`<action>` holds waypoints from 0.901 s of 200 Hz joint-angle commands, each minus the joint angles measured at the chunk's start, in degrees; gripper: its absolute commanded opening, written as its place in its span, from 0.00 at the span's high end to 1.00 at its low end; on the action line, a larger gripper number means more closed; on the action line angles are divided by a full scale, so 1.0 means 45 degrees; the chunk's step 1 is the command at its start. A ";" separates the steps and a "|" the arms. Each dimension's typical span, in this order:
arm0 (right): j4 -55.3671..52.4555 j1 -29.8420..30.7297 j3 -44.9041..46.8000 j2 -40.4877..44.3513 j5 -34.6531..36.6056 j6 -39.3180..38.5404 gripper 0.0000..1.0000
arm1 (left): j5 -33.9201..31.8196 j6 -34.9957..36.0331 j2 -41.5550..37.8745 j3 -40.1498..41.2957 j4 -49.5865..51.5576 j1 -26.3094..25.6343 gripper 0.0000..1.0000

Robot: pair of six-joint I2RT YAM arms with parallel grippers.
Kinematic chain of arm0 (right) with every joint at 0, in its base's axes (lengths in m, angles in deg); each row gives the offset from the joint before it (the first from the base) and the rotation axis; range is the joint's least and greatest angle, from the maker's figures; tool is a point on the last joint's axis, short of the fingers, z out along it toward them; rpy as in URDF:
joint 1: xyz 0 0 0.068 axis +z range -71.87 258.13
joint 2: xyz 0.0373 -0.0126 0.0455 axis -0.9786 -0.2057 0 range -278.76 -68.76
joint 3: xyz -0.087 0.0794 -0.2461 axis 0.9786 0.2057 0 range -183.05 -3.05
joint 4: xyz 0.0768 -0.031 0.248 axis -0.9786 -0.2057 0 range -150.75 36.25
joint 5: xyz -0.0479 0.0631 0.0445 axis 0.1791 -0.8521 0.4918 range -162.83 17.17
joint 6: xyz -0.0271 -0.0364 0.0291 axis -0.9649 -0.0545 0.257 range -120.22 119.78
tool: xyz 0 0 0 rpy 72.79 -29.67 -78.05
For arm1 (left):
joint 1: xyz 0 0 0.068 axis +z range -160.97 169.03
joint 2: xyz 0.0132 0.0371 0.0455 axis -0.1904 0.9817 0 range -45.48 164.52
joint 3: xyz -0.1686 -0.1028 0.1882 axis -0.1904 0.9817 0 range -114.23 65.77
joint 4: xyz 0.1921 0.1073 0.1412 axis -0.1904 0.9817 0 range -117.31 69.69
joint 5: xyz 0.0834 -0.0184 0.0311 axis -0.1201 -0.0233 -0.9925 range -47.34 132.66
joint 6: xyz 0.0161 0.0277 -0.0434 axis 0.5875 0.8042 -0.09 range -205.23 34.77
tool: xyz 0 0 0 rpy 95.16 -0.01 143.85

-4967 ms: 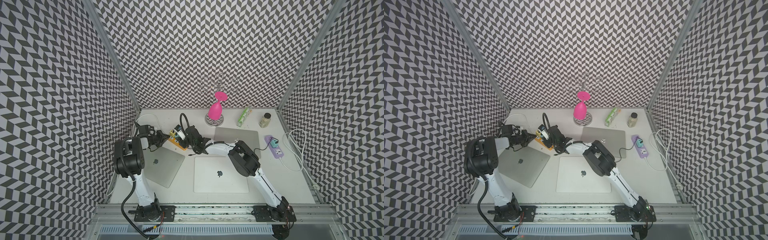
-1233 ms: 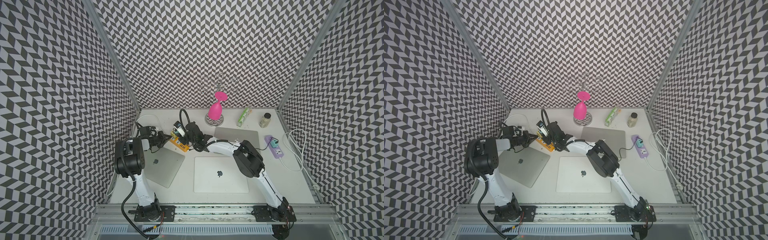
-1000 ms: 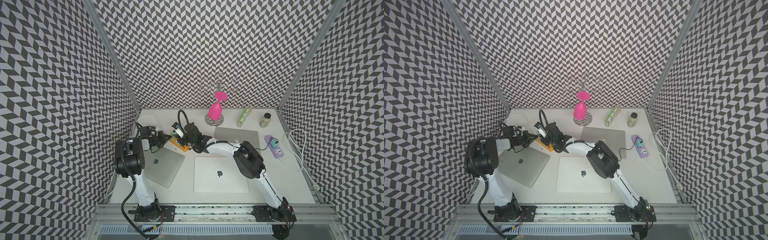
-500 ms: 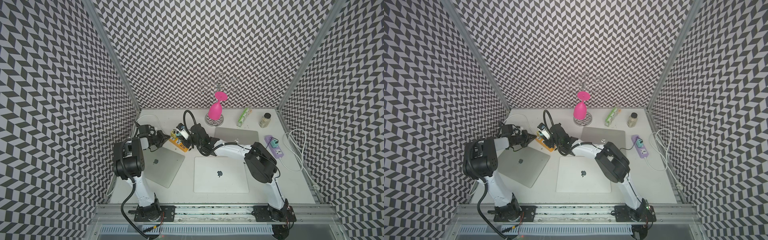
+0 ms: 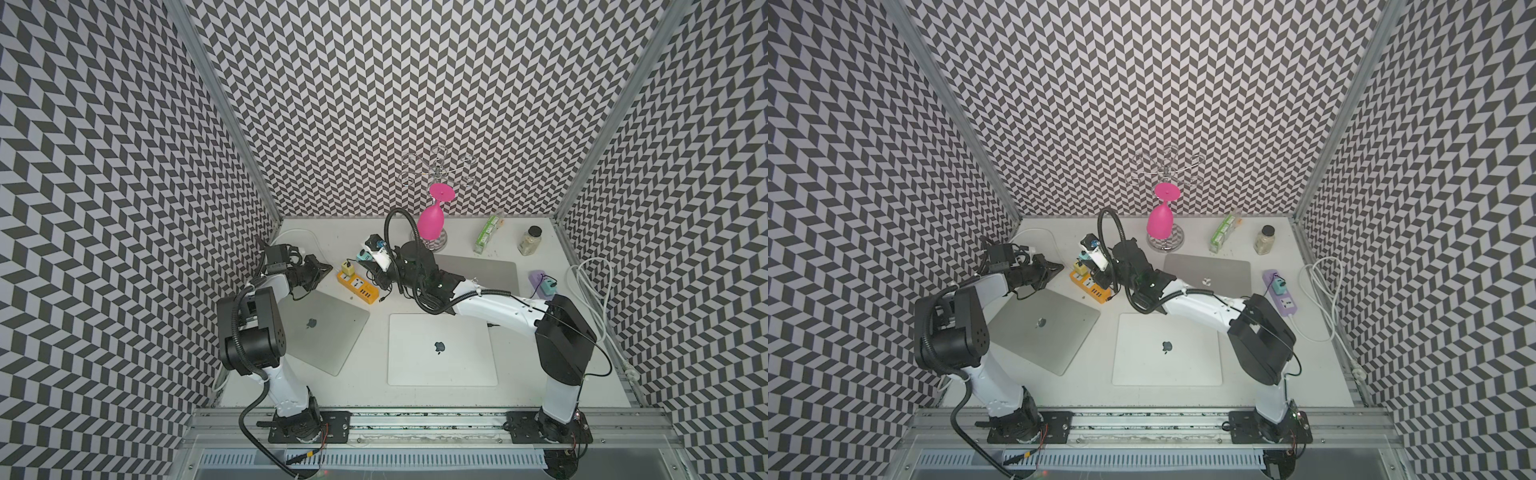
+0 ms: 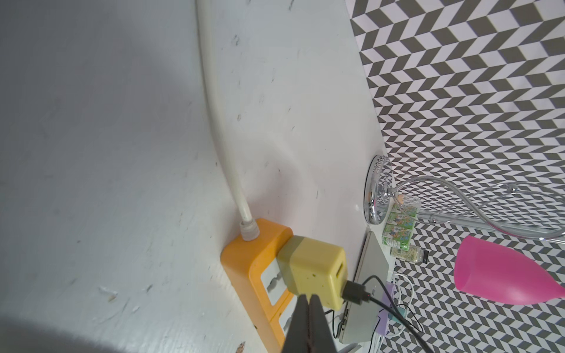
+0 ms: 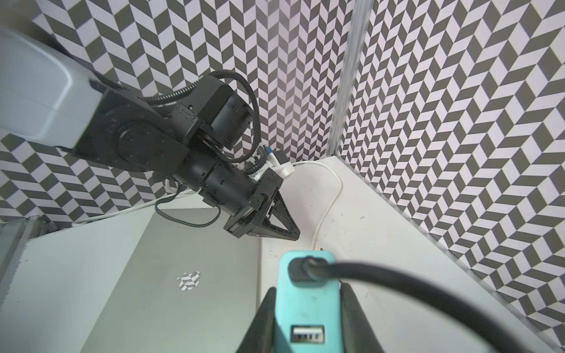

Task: Unplug the laptop charger
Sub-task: Place the plug at the center of the board.

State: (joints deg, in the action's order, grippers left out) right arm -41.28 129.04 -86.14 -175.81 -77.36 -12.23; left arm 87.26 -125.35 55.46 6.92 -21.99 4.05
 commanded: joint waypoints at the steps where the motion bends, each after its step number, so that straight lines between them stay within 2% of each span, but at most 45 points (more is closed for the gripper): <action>1: -0.0569 -0.0533 -0.0872 -0.0018 0.0357 -0.0453 1.00 | -0.0039 0.0224 -0.0361 0.0311 0.0288 0.0040 1.00; 43: -0.2372 -0.1549 -0.3222 -0.1924 0.0194 -0.0340 1.00 | -0.0013 0.0229 -0.0479 0.0519 0.0191 0.0042 1.00; 102: -0.3413 -0.1900 -0.6355 -0.4942 0.0640 -0.1024 1.00 | 0.0053 0.0243 -0.0655 0.0723 0.0165 0.0040 1.00; 149: -0.4642 -0.2308 -0.8124 -0.6416 -0.0461 -0.1079 0.99 | 0.0070 0.0243 -0.0733 0.0851 0.0118 0.0020 1.00; 180: -0.4984 -0.2523 -0.8285 -0.6865 -0.1644 -0.0745 0.98 | 0.0065 0.0185 -0.0810 0.0997 0.0009 0.0001 1.00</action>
State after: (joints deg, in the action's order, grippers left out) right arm -63.20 118.70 -121.46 -205.09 -79.46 -16.12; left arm 87.30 -124.94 53.89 10.61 -21.60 4.05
